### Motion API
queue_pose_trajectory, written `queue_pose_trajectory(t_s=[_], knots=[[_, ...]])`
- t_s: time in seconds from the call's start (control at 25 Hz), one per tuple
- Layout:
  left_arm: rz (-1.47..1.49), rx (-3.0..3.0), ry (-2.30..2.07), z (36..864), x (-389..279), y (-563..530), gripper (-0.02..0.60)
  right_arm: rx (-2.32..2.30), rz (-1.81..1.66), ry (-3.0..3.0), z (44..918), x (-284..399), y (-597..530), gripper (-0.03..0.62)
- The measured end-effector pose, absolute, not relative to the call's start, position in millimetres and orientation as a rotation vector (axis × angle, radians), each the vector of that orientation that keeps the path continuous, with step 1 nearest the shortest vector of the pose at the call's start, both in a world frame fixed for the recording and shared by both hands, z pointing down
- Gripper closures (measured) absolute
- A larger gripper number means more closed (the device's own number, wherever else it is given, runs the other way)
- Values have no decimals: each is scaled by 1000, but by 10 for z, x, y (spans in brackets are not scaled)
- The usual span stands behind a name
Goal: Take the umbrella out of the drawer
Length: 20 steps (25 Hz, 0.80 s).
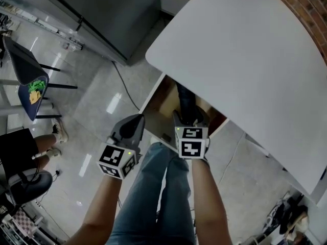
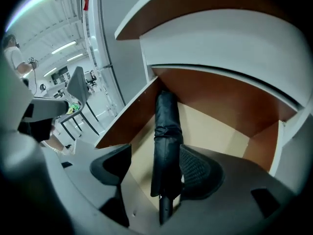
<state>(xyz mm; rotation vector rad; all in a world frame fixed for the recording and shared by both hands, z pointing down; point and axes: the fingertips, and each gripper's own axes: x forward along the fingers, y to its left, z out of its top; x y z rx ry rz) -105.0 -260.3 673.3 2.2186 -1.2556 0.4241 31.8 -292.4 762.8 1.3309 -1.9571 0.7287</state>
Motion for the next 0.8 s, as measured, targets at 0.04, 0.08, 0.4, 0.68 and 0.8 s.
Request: queue_pose_trajectory(t_s=[0.04,0.08,0.4,0.68,0.8], knots=[[419,2212,-1265,6751,-1075,-2616,585,1330,732,-1933,7713,336,-2960,298],[417,2204,-1272,6775,-1100,-2629,585,1332,733,-1909,7792,362,-3000,298],[442,2189,-1296,6897,-1288,-2700,585,1331,736,-1738,8295,474,-3167,304],[458,2162,-1282,6974,-1323,-2753,585,1346,728,-1701,8435,493,-3241,309],[453,2167,-1283,6988,-1298,-2802,585,1350,712,-1633,8517,542,-3250,305]])
